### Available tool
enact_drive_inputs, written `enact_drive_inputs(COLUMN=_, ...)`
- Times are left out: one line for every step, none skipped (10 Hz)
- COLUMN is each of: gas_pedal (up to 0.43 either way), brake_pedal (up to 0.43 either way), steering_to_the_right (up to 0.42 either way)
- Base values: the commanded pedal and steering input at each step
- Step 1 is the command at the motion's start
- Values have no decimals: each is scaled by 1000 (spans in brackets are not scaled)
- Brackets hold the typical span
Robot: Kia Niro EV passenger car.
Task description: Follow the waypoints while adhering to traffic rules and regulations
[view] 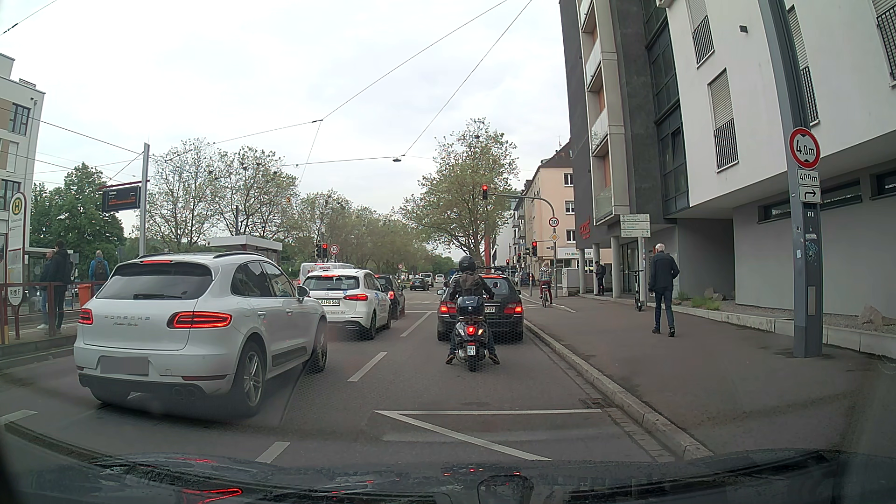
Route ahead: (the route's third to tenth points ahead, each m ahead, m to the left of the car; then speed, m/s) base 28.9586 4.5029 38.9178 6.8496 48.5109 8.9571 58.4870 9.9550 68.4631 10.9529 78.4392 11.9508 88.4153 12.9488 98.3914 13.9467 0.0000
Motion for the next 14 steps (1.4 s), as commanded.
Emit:
enact_drive_inputs(gas_pedal=0, brake_pedal=171, steering_to_the_right=-7)
enact_drive_inputs(gas_pedal=0, brake_pedal=171, steering_to_the_right=-8)
enact_drive_inputs(gas_pedal=0, brake_pedal=171, steering_to_the_right=-8)
enact_drive_inputs(gas_pedal=0, brake_pedal=171, steering_to_the_right=-7)
enact_drive_inputs(gas_pedal=0, brake_pedal=171, steering_to_the_right=-7)
enact_drive_inputs(gas_pedal=0, brake_pedal=171, steering_to_the_right=-7)
enact_drive_inputs(gas_pedal=0, brake_pedal=165, steering_to_the_right=-8)
enact_drive_inputs(gas_pedal=0, brake_pedal=165, steering_to_the_right=-7)
enact_drive_inputs(gas_pedal=0, brake_pedal=165, steering_to_the_right=-7)
enact_drive_inputs(gas_pedal=0, brake_pedal=171, steering_to_the_right=-8)
enact_drive_inputs(gas_pedal=0, brake_pedal=171, steering_to_the_right=-8)
enact_drive_inputs(gas_pedal=0, brake_pedal=171, steering_to_the_right=-7)
enact_drive_inputs(gas_pedal=0, brake_pedal=171, steering_to_the_right=-8)
enact_drive_inputs(gas_pedal=0, brake_pedal=171, steering_to_the_right=-7)
